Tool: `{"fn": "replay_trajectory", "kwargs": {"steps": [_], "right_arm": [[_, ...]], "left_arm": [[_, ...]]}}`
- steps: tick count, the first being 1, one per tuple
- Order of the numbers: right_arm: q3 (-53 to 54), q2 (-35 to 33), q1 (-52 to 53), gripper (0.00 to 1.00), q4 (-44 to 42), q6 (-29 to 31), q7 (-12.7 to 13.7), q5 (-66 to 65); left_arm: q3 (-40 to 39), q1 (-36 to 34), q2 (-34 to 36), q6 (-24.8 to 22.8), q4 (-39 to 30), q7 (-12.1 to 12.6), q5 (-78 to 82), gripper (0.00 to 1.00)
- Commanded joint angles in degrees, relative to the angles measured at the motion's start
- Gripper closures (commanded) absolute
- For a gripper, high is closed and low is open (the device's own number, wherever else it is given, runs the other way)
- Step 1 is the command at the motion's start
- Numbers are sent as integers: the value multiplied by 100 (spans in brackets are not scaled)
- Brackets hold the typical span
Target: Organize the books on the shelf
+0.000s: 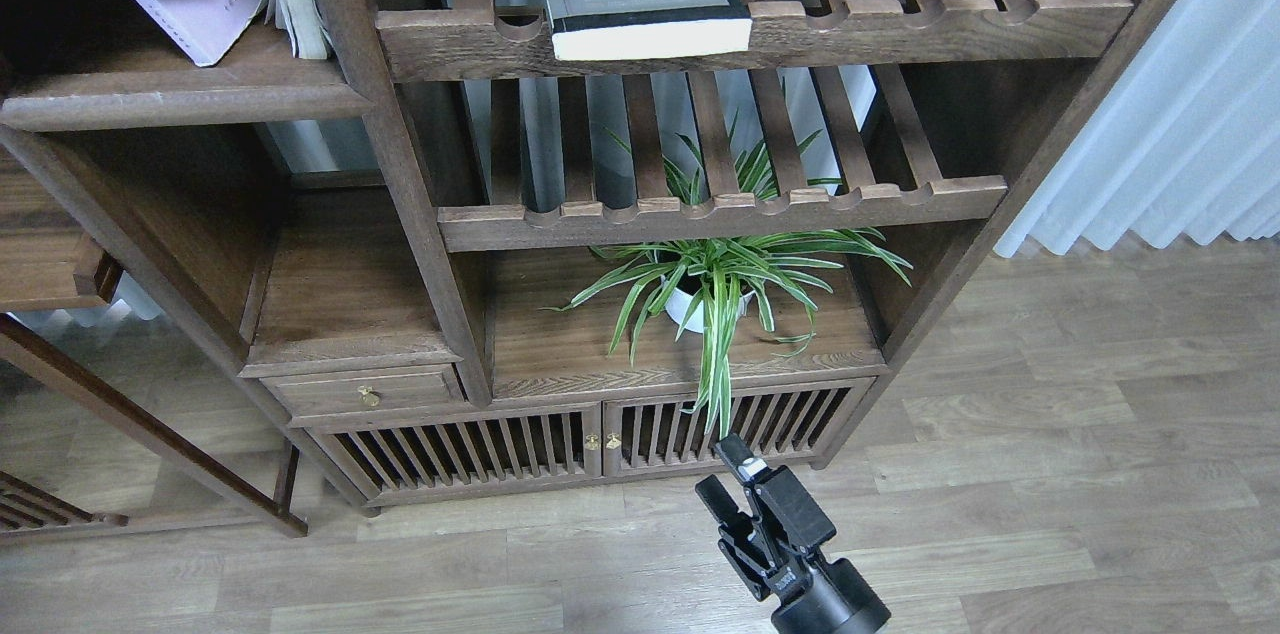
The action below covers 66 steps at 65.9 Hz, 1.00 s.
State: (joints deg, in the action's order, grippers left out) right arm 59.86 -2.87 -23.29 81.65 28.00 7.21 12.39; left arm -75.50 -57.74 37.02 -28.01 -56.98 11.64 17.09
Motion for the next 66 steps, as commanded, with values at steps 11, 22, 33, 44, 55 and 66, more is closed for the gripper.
{"fn": "replay_trajectory", "kwargs": {"steps": [11, 22, 33, 44, 55, 66], "right_arm": [[26, 76, 27, 10, 9, 0, -9, 0], [52, 120, 62, 10, 9, 0, -18, 9], [61, 226, 141, 10, 18, 0, -18, 18], [184, 287, 422, 11, 44, 0, -158, 35], [290, 287, 835, 12, 62, 0, -334, 35], [281, 287, 984, 12, 62, 0, -334, 44]], "left_arm": [[-140, -405, -459, 1, 390, -39, 523, 99], [-333, -405, -301, 1, 522, -30, 663, 99], [-272, -484, -415, 1, 671, -179, 962, 100], [-228, -624, -635, 1, 1101, -618, 1252, 100], [-61, -712, -907, 1, 1418, -1181, 1244, 100], [334, -774, -1188, 1, 1497, -1849, 1253, 100]]}}
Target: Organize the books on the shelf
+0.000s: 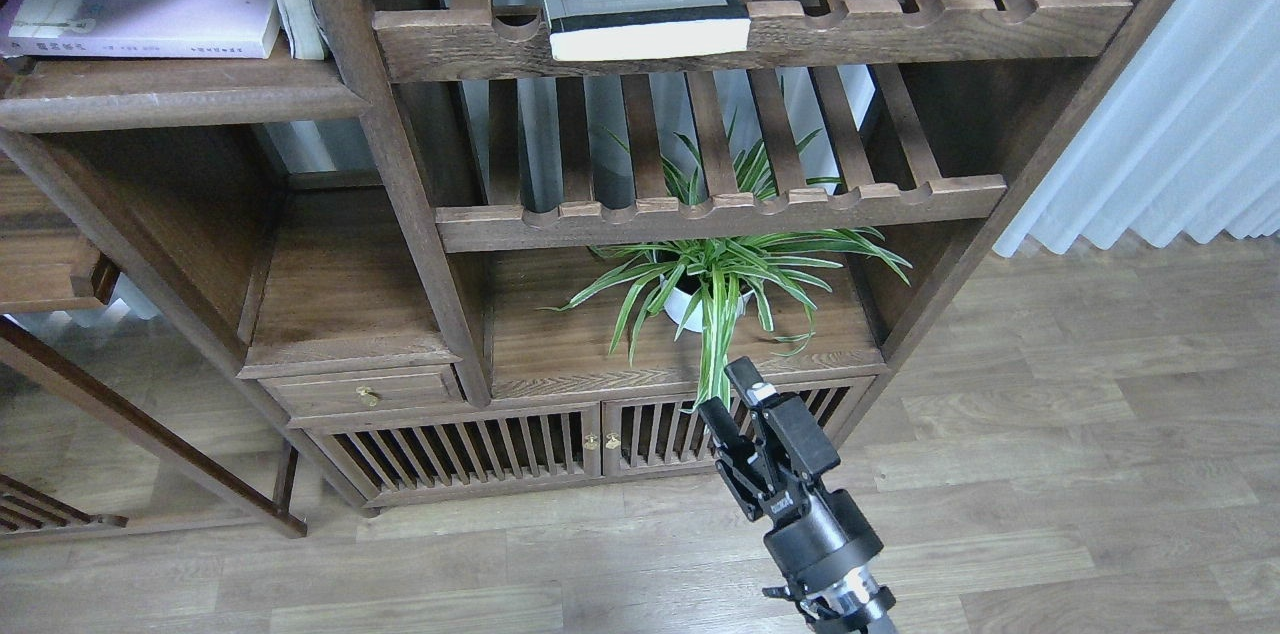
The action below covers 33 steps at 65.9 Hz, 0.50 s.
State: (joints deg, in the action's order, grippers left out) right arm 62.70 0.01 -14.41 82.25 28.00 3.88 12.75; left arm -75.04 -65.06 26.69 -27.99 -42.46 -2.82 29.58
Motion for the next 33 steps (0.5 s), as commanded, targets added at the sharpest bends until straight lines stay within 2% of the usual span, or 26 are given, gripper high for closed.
{"fn": "replay_trajectory", "kwargs": {"steps": [1, 14, 19, 24, 32, 33], "right_arm": [[-4, -1, 105, 12, 2, 0, -1, 8], [-4, -1, 290, 12, 11, 0, -10, 78], [-4, -1, 352, 12, 11, 0, -19, 122], [-4, -1, 431, 12, 11, 0, -28, 193], [-4, -1, 571, 12, 11, 0, -28, 298], [-4, -1, 676, 12, 11, 0, -28, 342]], "left_arm": [[314, -50, -164, -1, 45, -430, 4, 100], [595, 2, -217, -1, 54, -1168, 39, 100], [657, 29, -164, -1, 63, -1370, 100, 100], [657, 116, -137, -1, 168, -1695, 206, 100], [692, 160, -146, -1, 353, -2074, 382, 100], [736, 160, -207, -1, 405, -2274, 503, 100]]}}
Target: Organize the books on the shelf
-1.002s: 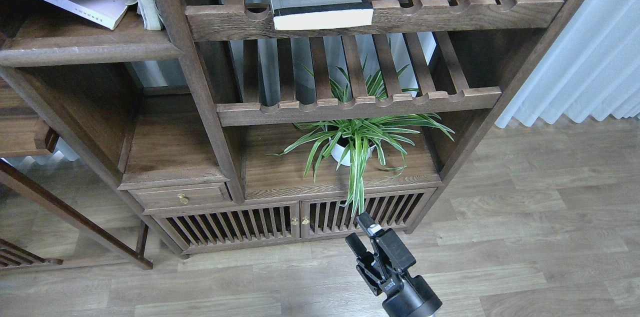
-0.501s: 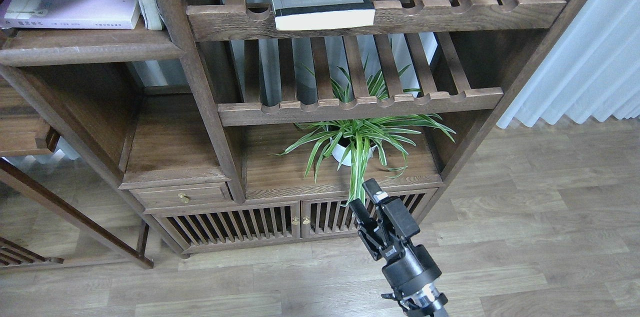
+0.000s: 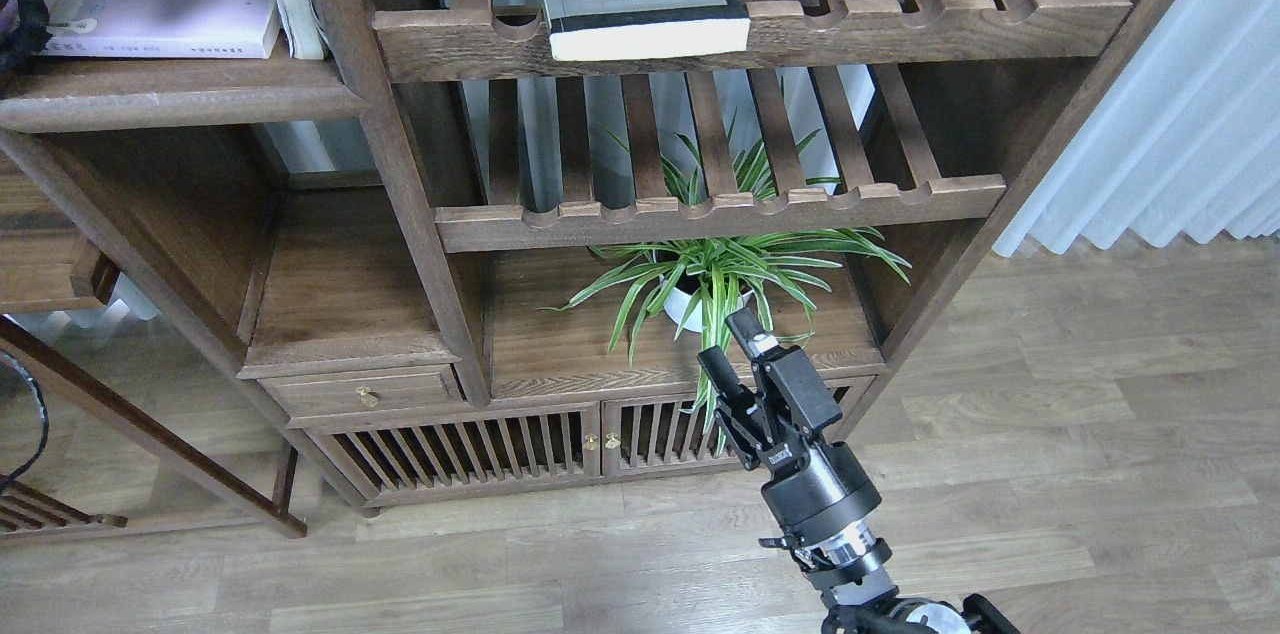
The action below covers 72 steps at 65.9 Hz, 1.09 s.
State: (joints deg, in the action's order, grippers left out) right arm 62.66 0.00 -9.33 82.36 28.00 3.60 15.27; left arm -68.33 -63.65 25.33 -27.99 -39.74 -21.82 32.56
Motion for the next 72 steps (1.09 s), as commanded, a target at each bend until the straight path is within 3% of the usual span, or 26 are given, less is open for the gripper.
{"fn": "replay_trajectory", "kwargs": {"steps": [1, 6, 23, 47, 53, 58, 63, 72], "right_arm": [[0, 0, 186, 12, 0, 0, 0, 99], [0, 0, 283, 12, 0, 0, 0, 152], [0, 0, 538, 12, 0, 0, -176, 248], [-9, 0, 582, 12, 96, 0, -176, 248], [-9, 0, 635, 12, 114, 0, -176, 248], [-9, 0, 652, 12, 114, 0, -176, 248], [-9, 0, 661, 12, 114, 0, -176, 240], [0, 0, 670, 12, 123, 0, -176, 231]], "left_arm": [[65, 10, -72, -1, 133, -410, 224, 100], [126, 10, -115, -1, 142, -618, 242, 100], [610, -60, -493, -1, 493, -618, 242, 100], [654, -412, -784, -1, 1223, -618, 242, 99], [680, -359, -845, -1, 1188, -618, 224, 78], [654, -324, -880, -1, 1153, -618, 163, 41], [584, -210, -863, -1, 1092, -618, 110, 21], [531, -43, -705, -1, 846, -618, 84, 10]]}}
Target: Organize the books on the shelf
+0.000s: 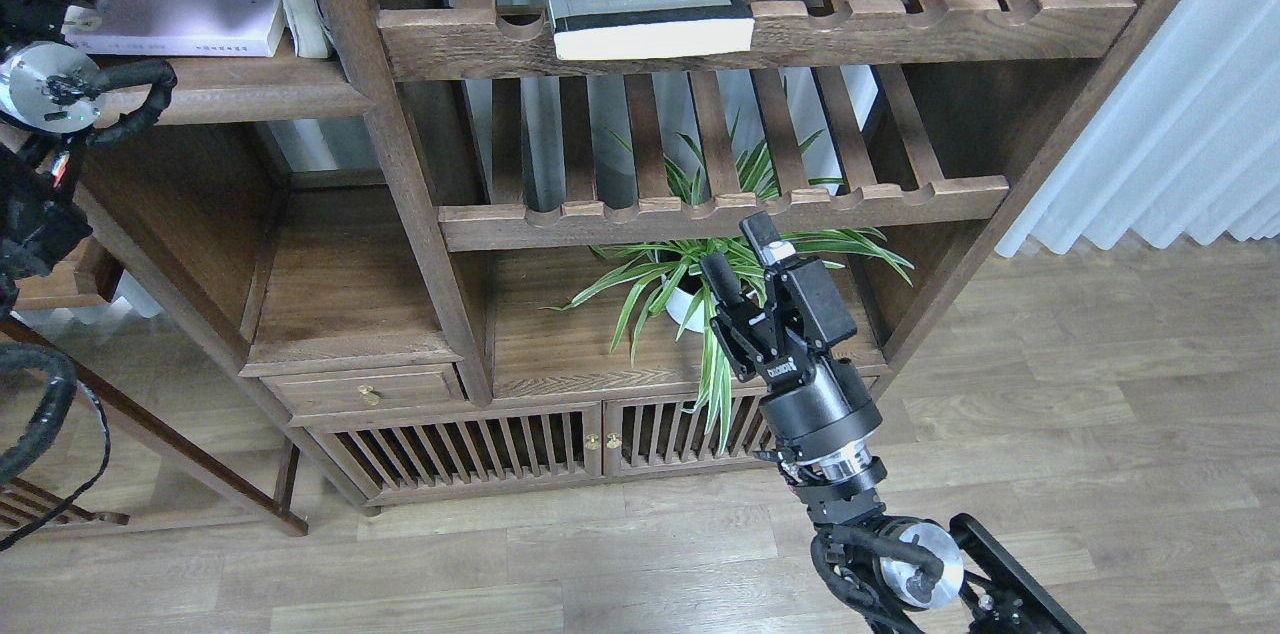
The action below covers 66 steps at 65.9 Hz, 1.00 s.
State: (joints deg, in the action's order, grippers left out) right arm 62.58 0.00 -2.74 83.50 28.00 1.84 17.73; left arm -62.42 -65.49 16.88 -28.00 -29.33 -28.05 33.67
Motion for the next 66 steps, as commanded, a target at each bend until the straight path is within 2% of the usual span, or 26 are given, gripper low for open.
{"fn": "replay_trajectory", "kwargs": {"steps": [1, 11, 26, 27, 46, 61, 66], "right_arm": [[9, 0, 11, 12, 8, 0, 0, -15], [9, 0, 20, 12, 61, 0, 0, -77], [9, 0, 134, 12, 87, 0, 0, -252], [0, 0, 177, 12, 87, 0, 0, -348], [-35, 0, 380, 12, 96, 0, 0, -639], [-79, 0, 679, 12, 131, 0, 0, -718], [-97, 0, 758, 12, 131, 0, 0, -718]], "left_arm": [[-68, 151, 166, 0, -205, 5, -27, 9], [-147, 449, 491, 0, -442, 5, -115, 1], [-147, 1355, 1107, 0, -1461, 5, -607, 0], [-156, 1625, 1203, 0, -1723, 5, -738, 0], [-516, 2848, 1573, 0, -2885, 5, -854, 0], [-947, 3781, 1573, 0, -3439, 5, -1205, 0], [-1026, 4088, 1573, 0, -3466, 150, -1398, 0]]}}
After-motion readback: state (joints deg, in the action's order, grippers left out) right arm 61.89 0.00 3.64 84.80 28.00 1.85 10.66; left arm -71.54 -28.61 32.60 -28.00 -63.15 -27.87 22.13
